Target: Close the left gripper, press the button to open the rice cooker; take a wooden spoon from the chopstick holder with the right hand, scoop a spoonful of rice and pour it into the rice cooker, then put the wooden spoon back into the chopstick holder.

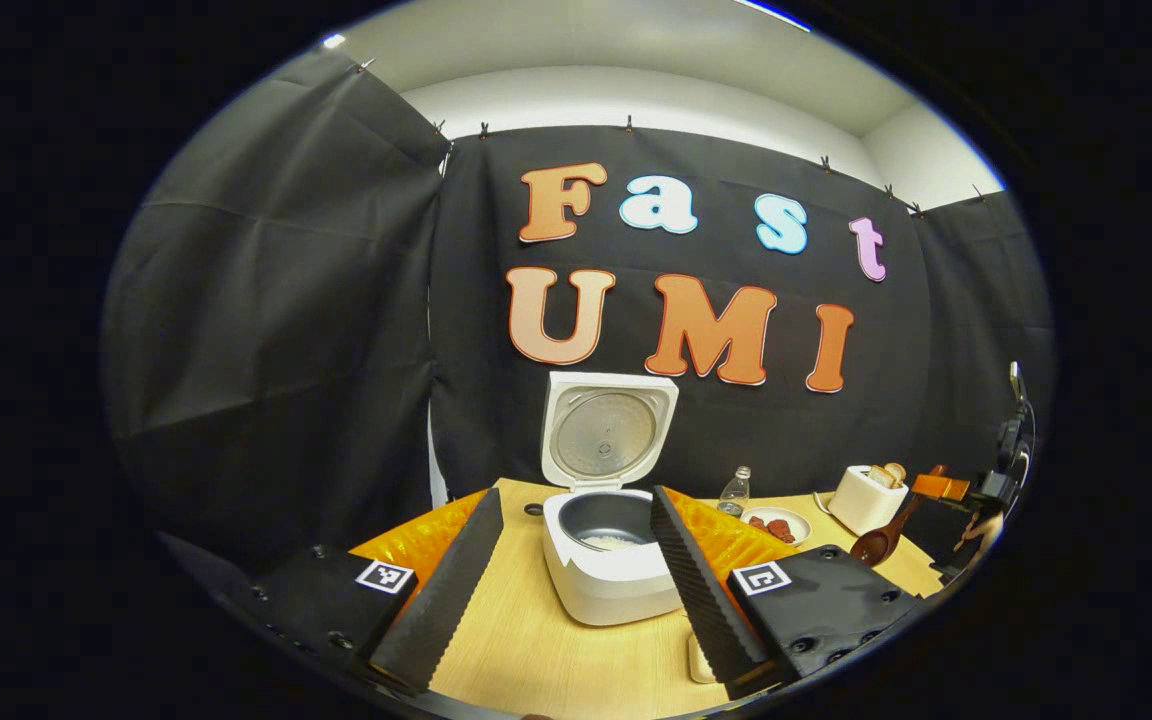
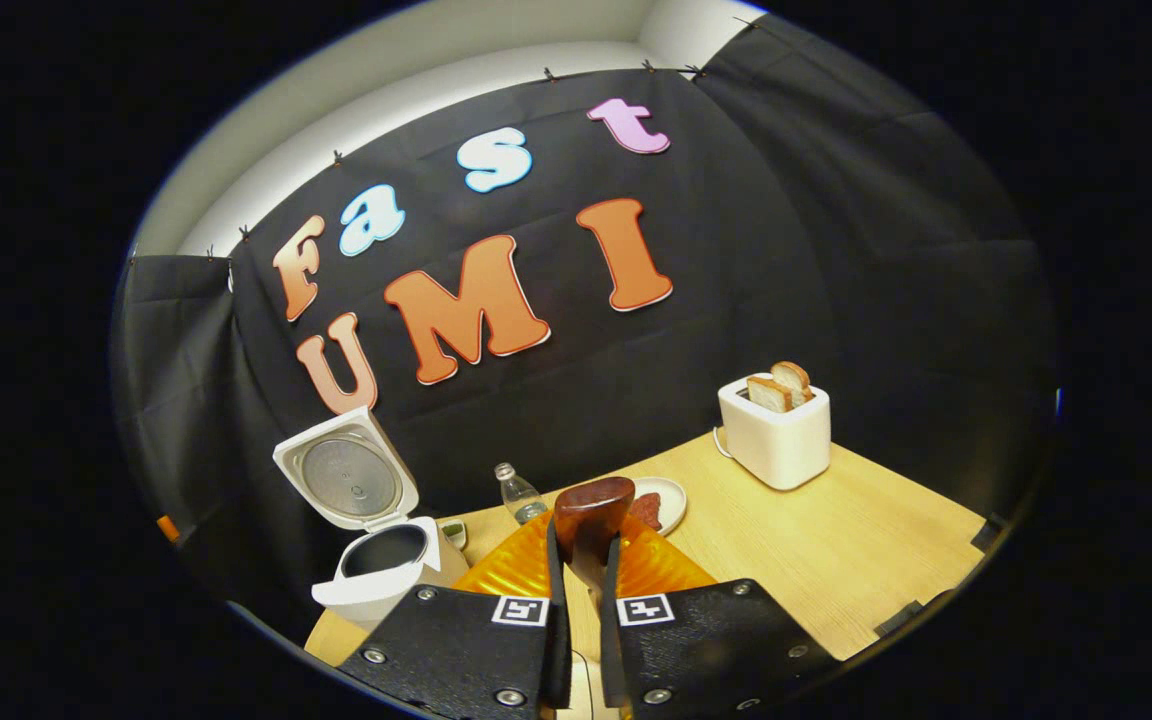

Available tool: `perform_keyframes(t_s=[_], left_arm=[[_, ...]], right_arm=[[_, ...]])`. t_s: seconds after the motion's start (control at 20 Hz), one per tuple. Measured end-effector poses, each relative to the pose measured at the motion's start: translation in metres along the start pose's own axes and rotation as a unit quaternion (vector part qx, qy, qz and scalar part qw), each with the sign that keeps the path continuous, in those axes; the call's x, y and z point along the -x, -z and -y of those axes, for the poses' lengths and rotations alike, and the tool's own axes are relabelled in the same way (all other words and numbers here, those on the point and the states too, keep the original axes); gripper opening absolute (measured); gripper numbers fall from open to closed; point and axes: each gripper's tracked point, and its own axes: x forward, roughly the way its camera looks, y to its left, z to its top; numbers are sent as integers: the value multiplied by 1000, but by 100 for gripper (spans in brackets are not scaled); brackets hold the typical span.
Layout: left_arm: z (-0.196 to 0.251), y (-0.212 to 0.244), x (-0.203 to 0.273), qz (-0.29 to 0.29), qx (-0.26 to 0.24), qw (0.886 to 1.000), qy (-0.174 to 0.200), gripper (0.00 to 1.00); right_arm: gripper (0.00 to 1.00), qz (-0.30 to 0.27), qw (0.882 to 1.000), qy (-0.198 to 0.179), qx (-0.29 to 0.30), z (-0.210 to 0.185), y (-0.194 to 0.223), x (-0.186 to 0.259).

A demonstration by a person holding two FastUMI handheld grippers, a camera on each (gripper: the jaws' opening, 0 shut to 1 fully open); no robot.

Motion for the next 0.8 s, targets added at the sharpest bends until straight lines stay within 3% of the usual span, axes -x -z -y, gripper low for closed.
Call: perform_keyframes(t_s=[0.45, 0.8], left_arm=[[7, 12, 8, -18, 7, 1000, -5, 100], [7, 14, 7, -25, 1, 1000, -9, 100]], right_arm=[[11, -62, 996, 34, -59, 48, 78, -32], [13, -79, 992, 38, -94, 65, 105, -47]])
